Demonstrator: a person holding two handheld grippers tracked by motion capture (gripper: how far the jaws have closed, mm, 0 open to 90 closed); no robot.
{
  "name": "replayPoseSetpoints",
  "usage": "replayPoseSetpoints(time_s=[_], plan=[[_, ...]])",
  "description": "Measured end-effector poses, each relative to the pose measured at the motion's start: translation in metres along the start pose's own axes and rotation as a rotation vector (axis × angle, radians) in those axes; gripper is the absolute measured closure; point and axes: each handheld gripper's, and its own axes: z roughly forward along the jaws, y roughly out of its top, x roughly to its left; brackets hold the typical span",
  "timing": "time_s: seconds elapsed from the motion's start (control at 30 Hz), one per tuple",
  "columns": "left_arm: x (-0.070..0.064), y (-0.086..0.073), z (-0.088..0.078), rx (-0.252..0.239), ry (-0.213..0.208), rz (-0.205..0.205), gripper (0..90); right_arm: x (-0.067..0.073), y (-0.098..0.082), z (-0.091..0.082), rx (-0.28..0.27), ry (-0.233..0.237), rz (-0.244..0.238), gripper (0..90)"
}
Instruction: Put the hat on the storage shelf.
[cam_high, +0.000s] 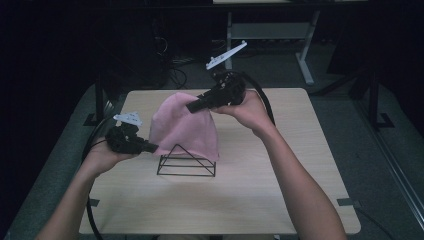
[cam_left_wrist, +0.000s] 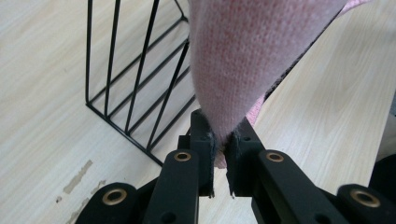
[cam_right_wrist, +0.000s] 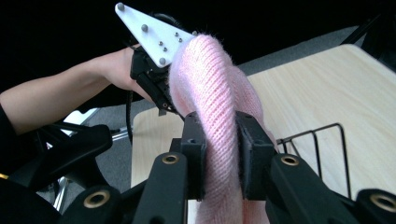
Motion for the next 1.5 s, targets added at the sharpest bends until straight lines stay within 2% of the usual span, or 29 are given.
replayPoseSetpoints(time_s=[0.17, 0.2, 0.3, 0.4, 0.57, 0.7, 0.73, 0.87, 1.0, 1.13, 1.4, 1.5], plan=[[0.000, -0.006, 0.007, 0.019, 0.002, 0.003, 82.8, -0.001, -0.006, 0.007, 0.020, 0.009, 0.006, 72.7], [0.001, -0.007, 0.009, 0.035, 0.007, 0.010, 82.8, -0.002, -0.008, 0.009, 0.024, 0.010, -0.001, 72.6], [0.000, -0.010, 0.013, 0.045, 0.007, 0.004, 82.8, -0.003, -0.011, 0.013, 0.037, 0.015, 0.015, 72.1], [0.001, -0.014, 0.020, 0.071, 0.011, 0.010, 82.6, -0.005, -0.014, 0.017, 0.045, 0.024, 0.006, 71.8], [0.003, -0.021, 0.027, 0.092, 0.010, 0.000, 82.6, -0.006, -0.019, 0.022, 0.060, 0.034, 0.021, 71.9], [0.005, -0.026, 0.036, 0.122, 0.013, -0.001, 82.6, -0.007, -0.026, 0.029, 0.090, 0.029, 0.030, 76.0], [0.006, -0.027, 0.038, 0.128, 0.011, -0.002, 82.5, -0.008, -0.028, 0.031, 0.096, 0.022, 0.013, 76.7], [0.007, -0.031, 0.044, 0.145, 0.016, 0.000, 82.3, -0.009, -0.033, 0.038, 0.117, 0.018, 0.015, 78.8], [0.009, -0.035, 0.052, 0.169, 0.008, 0.000, 81.6, -0.010, -0.040, 0.045, 0.128, 0.031, 0.013, 79.6], [0.010, -0.038, 0.056, 0.170, 0.005, -0.016, 81.4, -0.010, -0.045, 0.050, 0.139, 0.045, 0.021, 79.6], [0.012, -0.042, 0.065, 0.224, 0.034, 0.004, 81.4, -0.011, -0.058, 0.062, 0.167, 0.070, 0.043, 79.6], [0.012, -0.042, 0.065, 0.229, 0.024, 0.013, 73.5, -0.011, -0.060, 0.063, 0.172, 0.070, 0.055, 79.5]])
